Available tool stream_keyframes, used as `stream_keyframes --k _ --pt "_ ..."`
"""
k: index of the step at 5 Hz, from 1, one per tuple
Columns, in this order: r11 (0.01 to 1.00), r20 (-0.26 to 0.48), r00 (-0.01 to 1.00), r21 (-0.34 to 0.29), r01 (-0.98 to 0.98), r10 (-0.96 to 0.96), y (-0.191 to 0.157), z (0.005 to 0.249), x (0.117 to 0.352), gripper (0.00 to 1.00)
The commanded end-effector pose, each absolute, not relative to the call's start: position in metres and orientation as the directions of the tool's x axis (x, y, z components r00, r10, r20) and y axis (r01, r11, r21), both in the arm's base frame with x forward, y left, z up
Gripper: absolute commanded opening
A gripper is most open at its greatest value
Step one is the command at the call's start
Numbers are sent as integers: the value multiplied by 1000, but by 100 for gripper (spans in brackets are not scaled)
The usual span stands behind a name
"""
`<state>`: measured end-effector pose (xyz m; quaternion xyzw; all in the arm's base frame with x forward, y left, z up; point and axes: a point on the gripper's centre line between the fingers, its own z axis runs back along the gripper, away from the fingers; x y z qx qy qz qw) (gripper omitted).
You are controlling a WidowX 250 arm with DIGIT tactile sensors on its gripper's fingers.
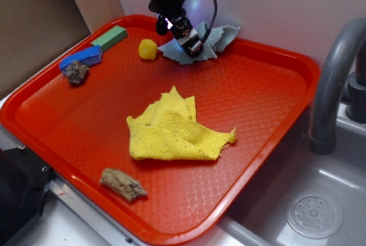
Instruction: Grab the blue cloth.
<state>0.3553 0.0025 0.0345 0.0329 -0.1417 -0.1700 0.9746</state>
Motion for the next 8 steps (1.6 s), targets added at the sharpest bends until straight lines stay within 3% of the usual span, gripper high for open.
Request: stream_keyframes --k 1,3,5,6,8 --pt "882 281 839 80 464 -466 -42 42 352 100" --pt "845 251 808 116 522 -534 -71 38 335 100" --pt "869 231 838 101 485 -494 -71 30 340 100" --pt "897 225 868 75 437 -442 -59 29 349 0" --pt "945 209 925 -7 326 -318 -27 36 363 0"
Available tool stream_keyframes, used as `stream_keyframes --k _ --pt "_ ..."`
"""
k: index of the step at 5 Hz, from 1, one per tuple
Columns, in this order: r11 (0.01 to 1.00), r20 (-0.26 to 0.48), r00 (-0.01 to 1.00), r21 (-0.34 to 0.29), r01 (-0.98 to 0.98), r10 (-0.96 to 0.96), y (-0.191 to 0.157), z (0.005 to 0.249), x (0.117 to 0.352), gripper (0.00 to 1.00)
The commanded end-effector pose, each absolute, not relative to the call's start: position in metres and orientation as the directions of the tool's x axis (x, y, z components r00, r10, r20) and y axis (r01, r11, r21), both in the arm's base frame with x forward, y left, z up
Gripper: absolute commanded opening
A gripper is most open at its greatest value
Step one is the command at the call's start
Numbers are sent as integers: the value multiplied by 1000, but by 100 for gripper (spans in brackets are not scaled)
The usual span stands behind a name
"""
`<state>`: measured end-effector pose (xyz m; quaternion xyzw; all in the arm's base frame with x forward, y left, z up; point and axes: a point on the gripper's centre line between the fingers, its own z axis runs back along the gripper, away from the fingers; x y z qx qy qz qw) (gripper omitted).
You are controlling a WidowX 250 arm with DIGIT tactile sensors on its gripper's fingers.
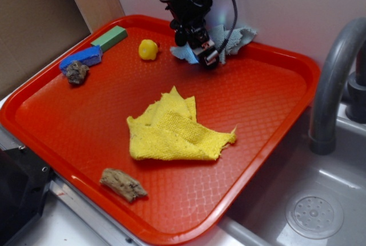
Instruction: Grab the blue cloth.
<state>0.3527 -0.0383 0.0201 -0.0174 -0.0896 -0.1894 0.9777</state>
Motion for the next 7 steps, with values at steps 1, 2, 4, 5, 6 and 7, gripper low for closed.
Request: stream_keyframes --k 1,2,4,5,6,7 --pt "964 185 947 3 267 -263 -17 50 358 0" --pt "996 111 991 -49 78 -72 3 99 324 0" --pt "966 106 971 -174 -192 212 45 196 235 0" --pt "949 79 955 -164 -269 285 54 237 209 0" --pt "971 86 974 -131 -198 211 43 223 204 0" --pt "967 28 975 -140 -213 219 37 205 215 0"
